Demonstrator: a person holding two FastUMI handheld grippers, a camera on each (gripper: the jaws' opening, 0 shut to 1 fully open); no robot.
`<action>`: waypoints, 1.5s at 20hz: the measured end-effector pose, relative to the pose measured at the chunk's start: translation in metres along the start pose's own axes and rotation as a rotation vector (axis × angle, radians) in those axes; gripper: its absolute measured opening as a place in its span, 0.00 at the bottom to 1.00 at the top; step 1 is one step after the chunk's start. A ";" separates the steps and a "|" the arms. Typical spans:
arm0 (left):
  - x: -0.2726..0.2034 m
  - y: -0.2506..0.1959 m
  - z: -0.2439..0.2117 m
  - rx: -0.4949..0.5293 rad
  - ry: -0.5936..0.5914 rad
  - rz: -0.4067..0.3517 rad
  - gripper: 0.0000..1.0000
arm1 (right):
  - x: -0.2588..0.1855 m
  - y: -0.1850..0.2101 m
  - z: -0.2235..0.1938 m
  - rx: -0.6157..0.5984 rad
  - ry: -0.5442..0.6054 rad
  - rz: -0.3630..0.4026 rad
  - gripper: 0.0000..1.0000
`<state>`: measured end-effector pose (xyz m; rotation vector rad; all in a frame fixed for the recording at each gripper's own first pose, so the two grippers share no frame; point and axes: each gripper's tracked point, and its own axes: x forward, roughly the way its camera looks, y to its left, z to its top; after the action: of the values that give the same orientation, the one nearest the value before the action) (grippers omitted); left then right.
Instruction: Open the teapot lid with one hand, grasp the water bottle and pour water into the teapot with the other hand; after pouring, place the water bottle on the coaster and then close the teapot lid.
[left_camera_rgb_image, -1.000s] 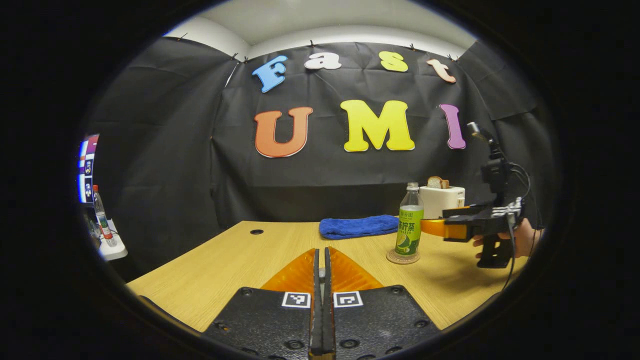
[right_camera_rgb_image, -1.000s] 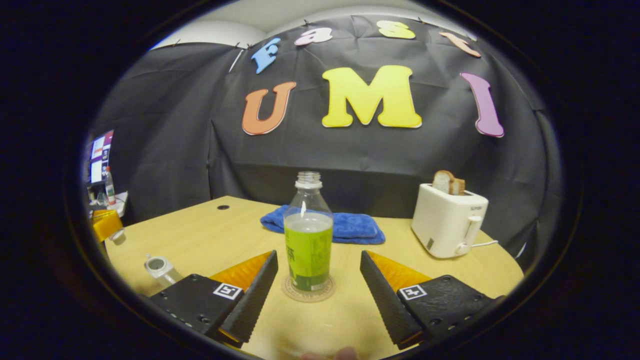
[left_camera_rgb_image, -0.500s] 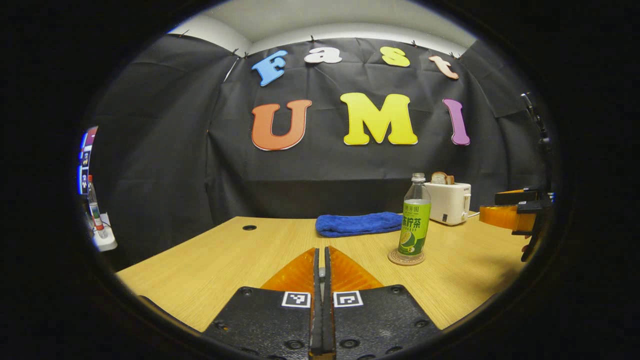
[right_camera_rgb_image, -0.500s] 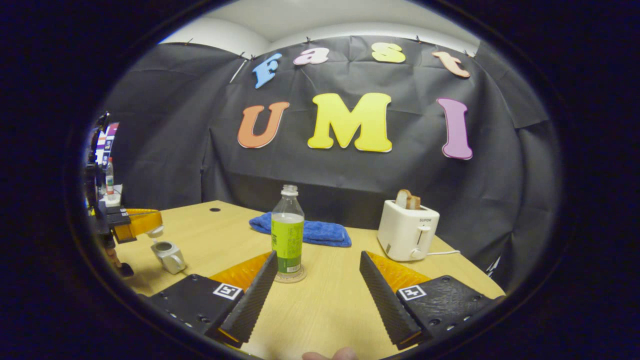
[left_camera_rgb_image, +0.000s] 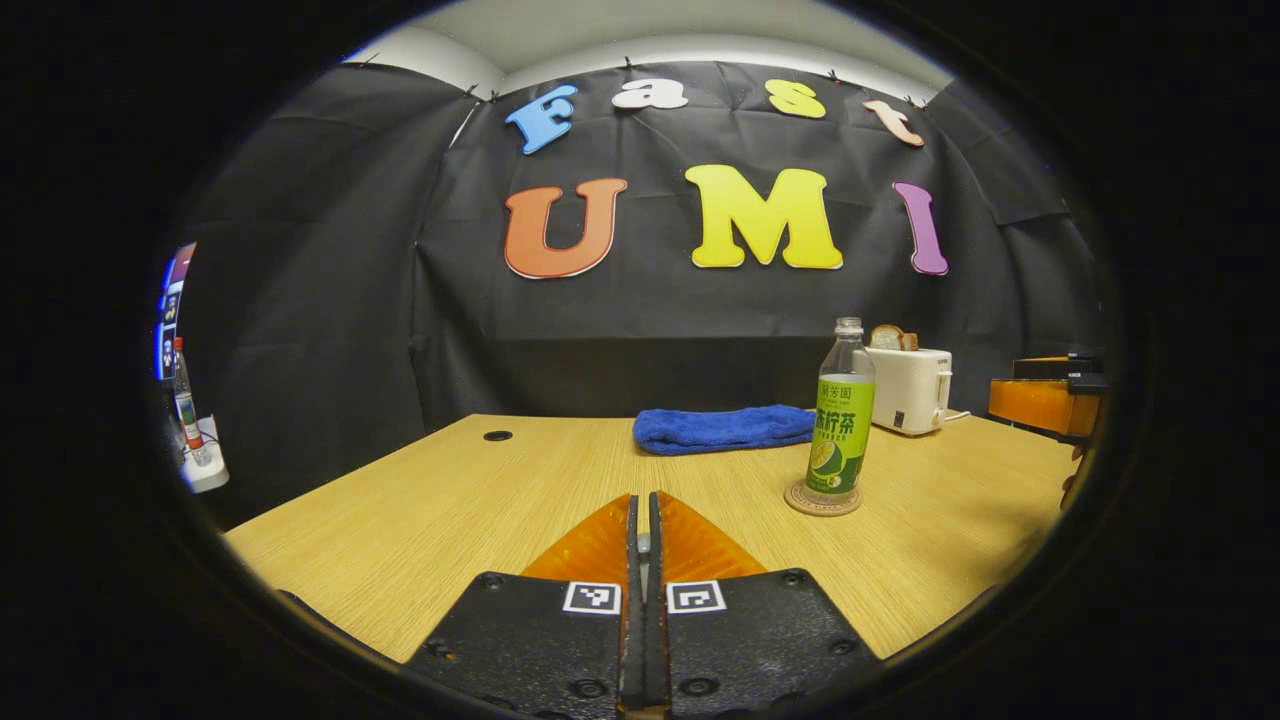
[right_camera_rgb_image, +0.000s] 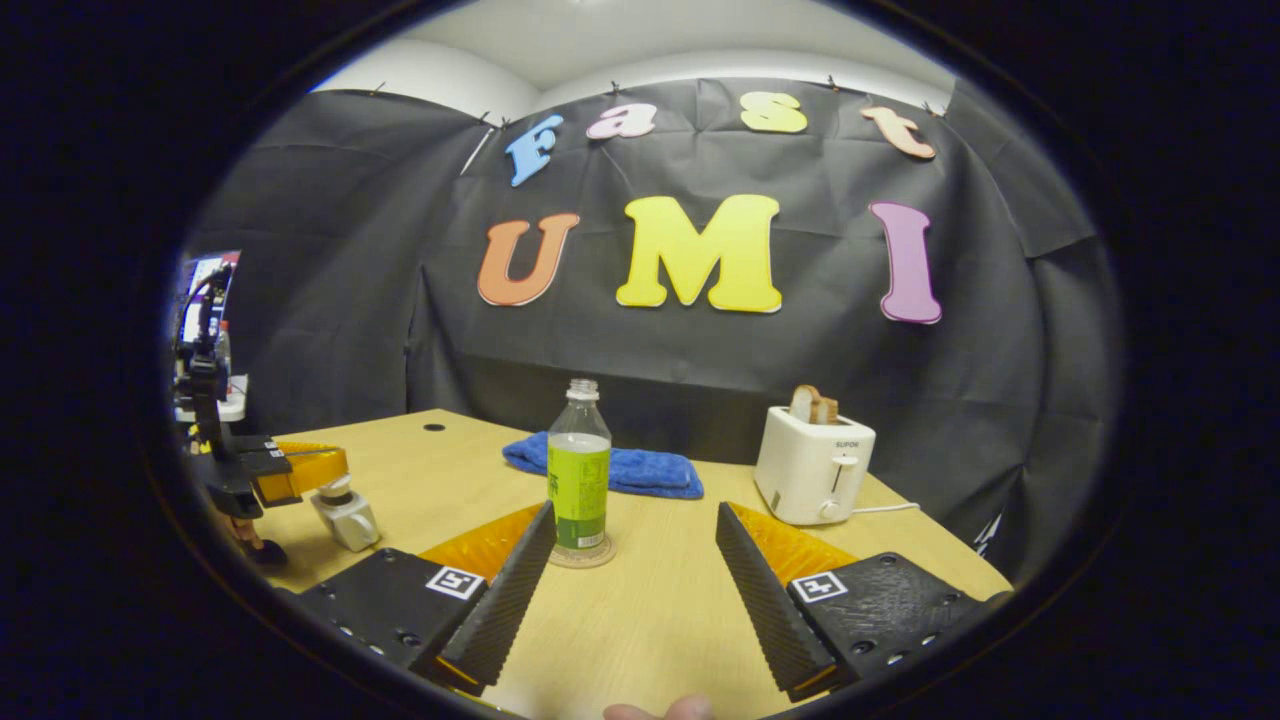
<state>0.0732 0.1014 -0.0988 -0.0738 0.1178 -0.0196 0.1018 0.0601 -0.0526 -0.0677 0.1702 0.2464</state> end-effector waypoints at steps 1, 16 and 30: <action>0.001 -0.001 -0.001 -0.004 0.005 -0.003 0.03 | -0.001 -0.002 -0.001 0.003 -0.001 -0.002 0.95; 0.000 0.002 -0.017 0.017 0.063 0.058 0.05 | -0.005 -0.001 -0.009 0.014 0.001 0.011 0.98; -0.050 -0.015 0.077 0.046 -0.094 0.137 0.96 | -0.042 -0.017 0.004 0.078 -0.066 -0.076 0.98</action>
<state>0.0320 0.0930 -0.0159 -0.0209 0.0283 0.1173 0.0666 0.0339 -0.0407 0.0114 0.1110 0.1658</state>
